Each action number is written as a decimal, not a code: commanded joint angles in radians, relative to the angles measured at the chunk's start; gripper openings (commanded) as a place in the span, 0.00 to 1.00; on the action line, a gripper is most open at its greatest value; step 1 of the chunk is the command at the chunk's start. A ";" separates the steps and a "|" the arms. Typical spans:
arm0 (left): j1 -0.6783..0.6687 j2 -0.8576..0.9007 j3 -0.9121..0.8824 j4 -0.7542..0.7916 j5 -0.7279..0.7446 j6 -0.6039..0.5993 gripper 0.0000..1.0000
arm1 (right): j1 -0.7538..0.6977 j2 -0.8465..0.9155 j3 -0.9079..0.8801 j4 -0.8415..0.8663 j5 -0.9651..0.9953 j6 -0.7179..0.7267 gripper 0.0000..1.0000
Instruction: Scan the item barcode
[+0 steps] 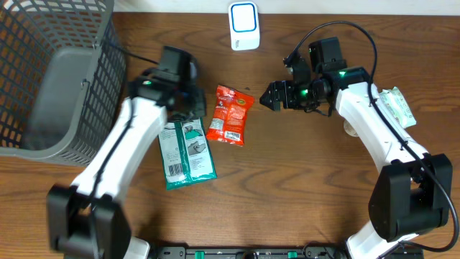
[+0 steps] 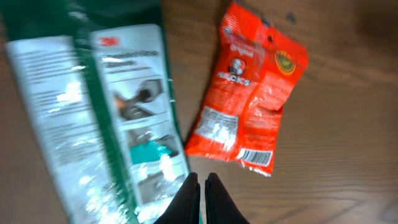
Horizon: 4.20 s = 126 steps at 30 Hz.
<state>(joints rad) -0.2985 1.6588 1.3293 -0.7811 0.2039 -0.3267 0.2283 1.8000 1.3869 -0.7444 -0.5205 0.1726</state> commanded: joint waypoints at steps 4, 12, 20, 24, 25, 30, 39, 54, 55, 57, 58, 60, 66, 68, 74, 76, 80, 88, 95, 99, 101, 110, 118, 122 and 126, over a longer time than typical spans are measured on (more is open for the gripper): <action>-0.036 0.178 -0.016 0.071 0.005 0.031 0.07 | -0.004 0.057 -0.055 0.069 -0.124 -0.020 0.83; -0.047 0.357 -0.016 0.171 0.005 0.031 0.07 | -0.004 0.201 -0.061 0.147 -0.252 -0.016 0.79; -0.071 0.440 -0.016 0.190 0.005 0.054 0.07 | -0.004 0.275 -0.061 0.158 -0.319 -0.016 0.68; -0.065 0.376 0.014 0.181 -0.012 0.085 0.07 | -0.004 0.278 -0.061 0.173 -0.318 -0.022 0.69; -0.064 0.346 0.019 0.178 -0.013 0.082 0.07 | -0.004 0.278 -0.061 0.174 -0.318 -0.023 0.70; -0.070 0.241 0.019 0.176 -0.012 0.045 0.07 | -0.004 0.278 -0.061 0.174 -0.318 -0.025 0.71; -0.105 0.336 0.010 0.178 -0.013 0.010 0.07 | -0.004 0.278 -0.061 0.177 -0.294 -0.025 0.72; -0.115 0.421 0.010 0.153 -0.088 0.011 0.08 | 0.055 0.281 -0.183 0.446 -0.263 0.119 0.68; -0.115 0.421 0.009 0.149 -0.089 0.011 0.08 | 0.062 0.281 -0.201 0.488 -0.263 0.131 0.68; -0.115 0.421 0.001 0.146 -0.089 0.011 0.08 | 0.077 0.281 -0.229 0.557 -0.262 0.150 0.67; -0.115 0.423 -0.009 0.146 -0.090 0.011 0.08 | 0.087 0.281 -0.243 0.593 -0.262 0.158 0.66; -0.115 0.428 -0.026 0.151 -0.090 0.011 0.08 | 0.098 0.281 -0.253 0.617 -0.262 0.166 0.66; -0.115 0.433 -0.081 0.201 -0.089 0.011 0.08 | 0.132 0.281 -0.276 0.642 -0.148 0.194 0.65; -0.115 0.433 -0.082 0.201 -0.090 0.012 0.08 | 0.140 0.281 -0.276 0.645 -0.135 0.193 0.64; -0.119 0.433 -0.083 0.200 -0.089 0.013 0.08 | 0.167 0.281 -0.276 0.655 -0.105 0.193 0.61; -0.121 0.433 -0.084 0.200 -0.089 0.013 0.08 | 0.179 0.281 -0.276 0.655 -0.068 0.193 0.59; -0.132 0.433 -0.085 0.200 -0.089 0.016 0.08 | 0.195 0.281 -0.276 0.656 -0.041 0.193 0.47; -0.132 0.261 -0.076 0.191 -0.089 0.019 0.22 | 0.185 0.228 -0.276 0.626 -0.050 0.190 0.12; -0.133 0.096 -0.076 0.136 0.044 0.014 0.27 | 0.188 0.050 -0.276 0.360 0.071 0.237 0.01; -0.144 0.102 -0.078 0.068 0.235 0.020 0.26 | 0.199 0.044 -0.282 0.207 0.112 0.283 0.08; -0.161 0.108 -0.085 0.050 0.238 0.023 0.22 | 0.199 0.044 -0.282 0.213 0.111 0.283 0.25; -0.270 0.117 -0.147 0.094 0.271 -0.013 0.14 | 0.162 0.043 -0.278 0.240 0.068 0.280 0.78; -0.285 0.120 -0.294 0.292 0.172 -0.121 0.15 | 0.051 0.044 -0.278 0.260 -0.021 0.206 0.87; -0.285 0.120 -0.369 0.380 0.061 -0.132 0.15 | 0.051 0.044 -0.278 0.287 -0.006 0.186 0.84; -0.285 0.130 -0.418 0.423 -0.002 -0.159 0.15 | 0.055 0.054 -0.279 0.288 -0.005 0.186 0.83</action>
<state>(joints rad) -0.5838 1.7611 0.9604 -0.3698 0.3141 -0.4530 0.2790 1.8542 1.1110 -0.4583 -0.5121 0.3813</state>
